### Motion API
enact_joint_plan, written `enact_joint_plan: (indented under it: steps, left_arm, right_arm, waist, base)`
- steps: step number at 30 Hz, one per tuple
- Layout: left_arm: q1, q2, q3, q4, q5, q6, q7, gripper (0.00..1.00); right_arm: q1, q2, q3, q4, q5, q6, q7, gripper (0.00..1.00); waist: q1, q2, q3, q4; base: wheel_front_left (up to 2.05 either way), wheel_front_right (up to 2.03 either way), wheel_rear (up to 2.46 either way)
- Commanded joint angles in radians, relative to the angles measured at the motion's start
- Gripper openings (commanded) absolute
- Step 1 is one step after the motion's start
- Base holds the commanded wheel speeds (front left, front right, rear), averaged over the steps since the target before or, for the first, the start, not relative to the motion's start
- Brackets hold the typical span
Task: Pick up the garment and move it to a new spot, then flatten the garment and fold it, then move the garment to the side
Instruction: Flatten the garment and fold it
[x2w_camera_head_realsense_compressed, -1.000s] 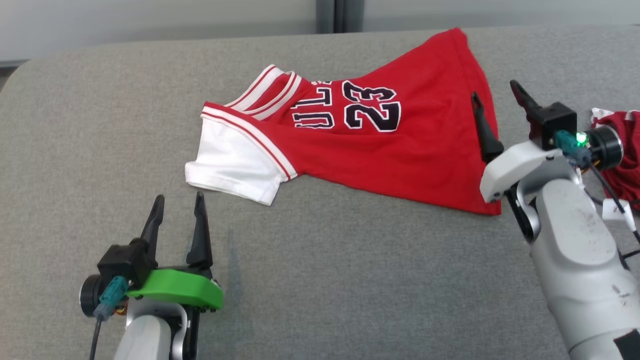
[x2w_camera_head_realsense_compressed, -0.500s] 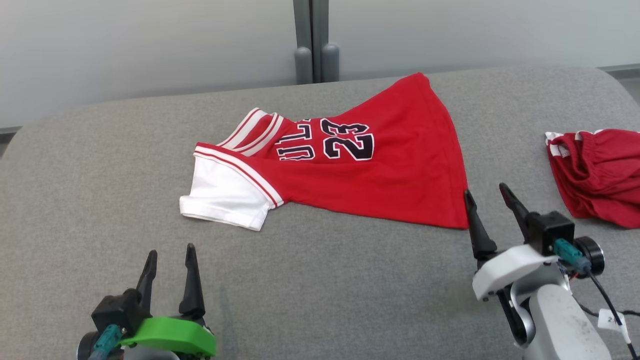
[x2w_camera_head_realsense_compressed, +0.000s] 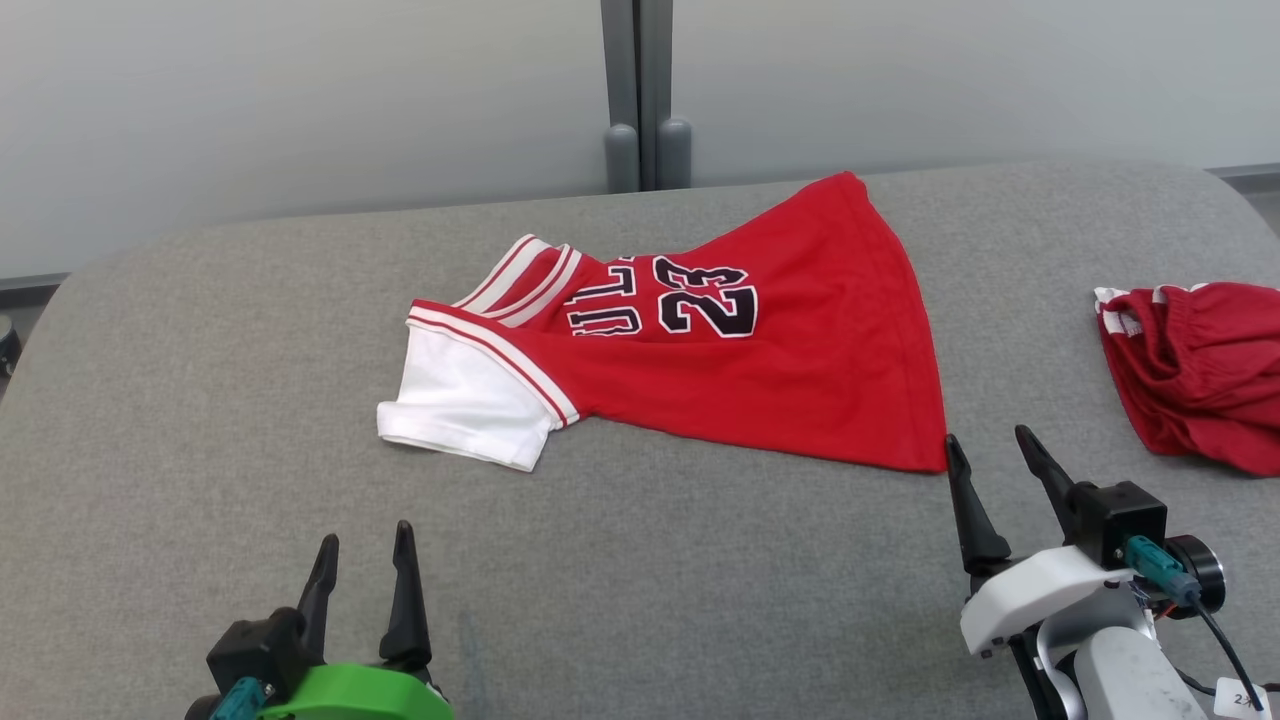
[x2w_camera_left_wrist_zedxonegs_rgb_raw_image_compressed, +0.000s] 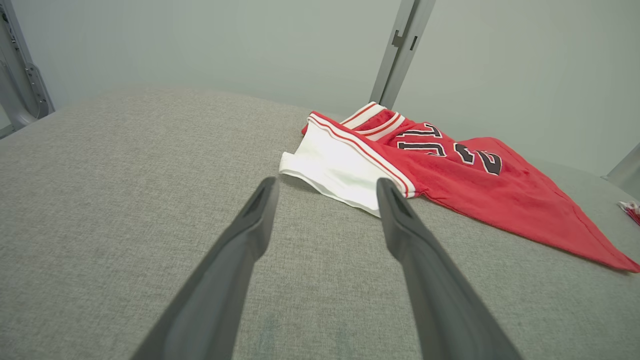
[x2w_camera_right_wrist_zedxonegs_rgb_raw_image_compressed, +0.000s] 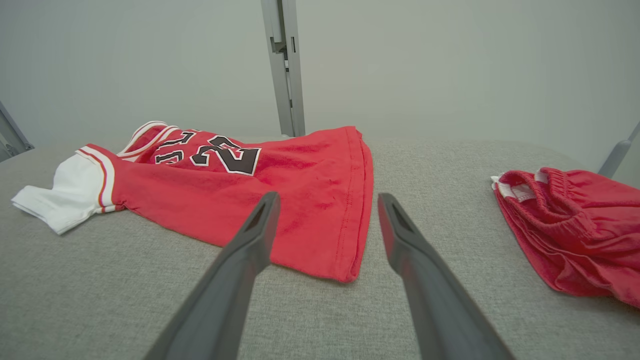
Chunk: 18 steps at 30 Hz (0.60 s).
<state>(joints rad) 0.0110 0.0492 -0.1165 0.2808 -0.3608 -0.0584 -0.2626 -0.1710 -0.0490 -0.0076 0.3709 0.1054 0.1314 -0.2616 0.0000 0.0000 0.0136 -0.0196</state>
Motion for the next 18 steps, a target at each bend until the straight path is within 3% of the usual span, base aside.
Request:
enact_joint_plan:
  steps: [1, 18]
  left_arm:
    - [0.016, 0.003, -0.003, 0.002, -0.004, 0.006, -0.003, 1.0]
    - [-0.01, 0.003, -0.017, 0.004, -0.002, 0.009, -0.003, 1.0]
  right_arm:
    - [0.016, -0.003, 0.001, -0.001, 0.009, -0.002, -0.005, 1.0]
    - [0.003, -0.003, 0.015, 0.008, 0.017, -0.002, -0.005, 1.0]
  waist:
    - [0.0, 0.0, -0.004, 0.001]
    - [0.0, 0.0, 0.014, 0.005]
  base:
    - [0.0, 0.0, 0.0]
    - [0.0, 0.0, 0.0]
